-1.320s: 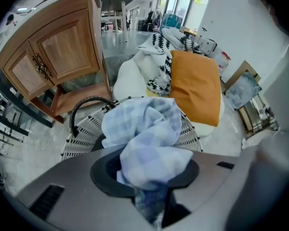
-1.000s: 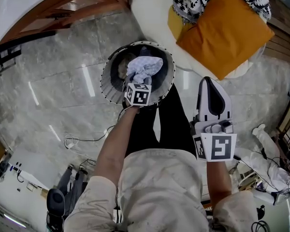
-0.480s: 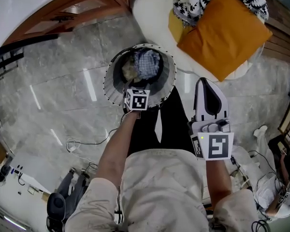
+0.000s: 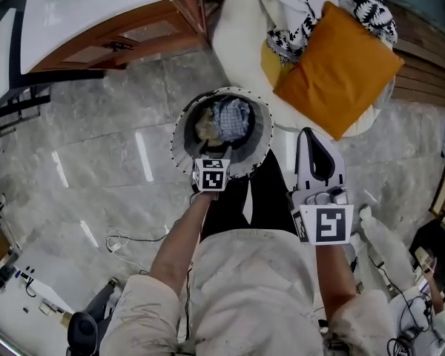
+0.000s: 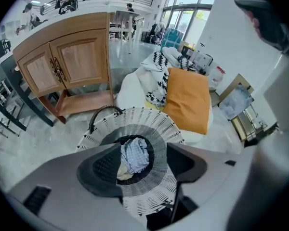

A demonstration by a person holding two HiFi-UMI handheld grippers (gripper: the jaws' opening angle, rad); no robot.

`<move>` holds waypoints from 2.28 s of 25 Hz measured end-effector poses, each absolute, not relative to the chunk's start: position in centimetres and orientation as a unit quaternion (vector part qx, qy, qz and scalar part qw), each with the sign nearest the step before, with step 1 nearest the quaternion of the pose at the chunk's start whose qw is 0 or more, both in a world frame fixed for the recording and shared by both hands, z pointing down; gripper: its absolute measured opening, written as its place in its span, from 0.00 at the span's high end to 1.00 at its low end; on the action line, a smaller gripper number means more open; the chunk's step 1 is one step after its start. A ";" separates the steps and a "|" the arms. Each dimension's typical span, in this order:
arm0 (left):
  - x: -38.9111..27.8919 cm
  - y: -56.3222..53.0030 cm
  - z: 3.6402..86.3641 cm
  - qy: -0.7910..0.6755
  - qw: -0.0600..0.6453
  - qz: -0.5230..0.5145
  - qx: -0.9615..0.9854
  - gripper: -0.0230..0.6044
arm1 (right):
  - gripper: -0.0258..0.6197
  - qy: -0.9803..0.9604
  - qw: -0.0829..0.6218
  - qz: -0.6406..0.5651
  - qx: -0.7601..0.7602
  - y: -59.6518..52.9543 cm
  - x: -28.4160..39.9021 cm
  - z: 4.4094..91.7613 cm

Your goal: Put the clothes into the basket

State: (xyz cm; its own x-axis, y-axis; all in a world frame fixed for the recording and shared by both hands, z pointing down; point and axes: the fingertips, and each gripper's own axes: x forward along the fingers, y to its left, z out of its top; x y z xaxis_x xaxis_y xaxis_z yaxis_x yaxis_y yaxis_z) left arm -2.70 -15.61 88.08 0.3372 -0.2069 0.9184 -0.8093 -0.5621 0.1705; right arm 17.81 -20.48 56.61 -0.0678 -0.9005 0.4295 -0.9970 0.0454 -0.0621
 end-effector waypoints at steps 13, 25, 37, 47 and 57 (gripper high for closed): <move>-1.9 -17.8 72.7 -0.374 0.258 0.329 0.828 0.49 | 0.98 -0.722 0.123 0.116 0.671 -19.4 15.4 49.2; -4.1 -22.8 50.5 -0.442 0.076 0.182 0.875 0.50 | 0.98 -0.733 0.064 0.048 0.676 -20.3 13.3 40.2; -8.3 -24.0 33.3 -0.488 -0.017 0.065 0.870 0.50 | 0.98 -0.728 0.010 -0.020 0.685 -21.1 11.9 30.8; -9.1 -23.7 30.5 -0.492 -0.031 0.023 0.870 0.50 | 0.98 -0.719 -0.004 -0.034 0.694 -20.5 11.7 29.1; -10.5 -23.6 29.6 -0.501 -0.028 -0.004 0.865 0.70 | 0.98 -0.722 0.001 -0.040 0.691 -20.3 10.7 28.9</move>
State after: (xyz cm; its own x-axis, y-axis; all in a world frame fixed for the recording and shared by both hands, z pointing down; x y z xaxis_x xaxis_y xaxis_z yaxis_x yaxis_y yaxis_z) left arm -10.52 -23.57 29.62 0.4974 -0.8668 -0.0348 -0.8673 -0.4959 -0.0436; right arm 10.72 -20.26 28.93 -0.0464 -0.9975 -0.0530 -0.9973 0.0432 0.0596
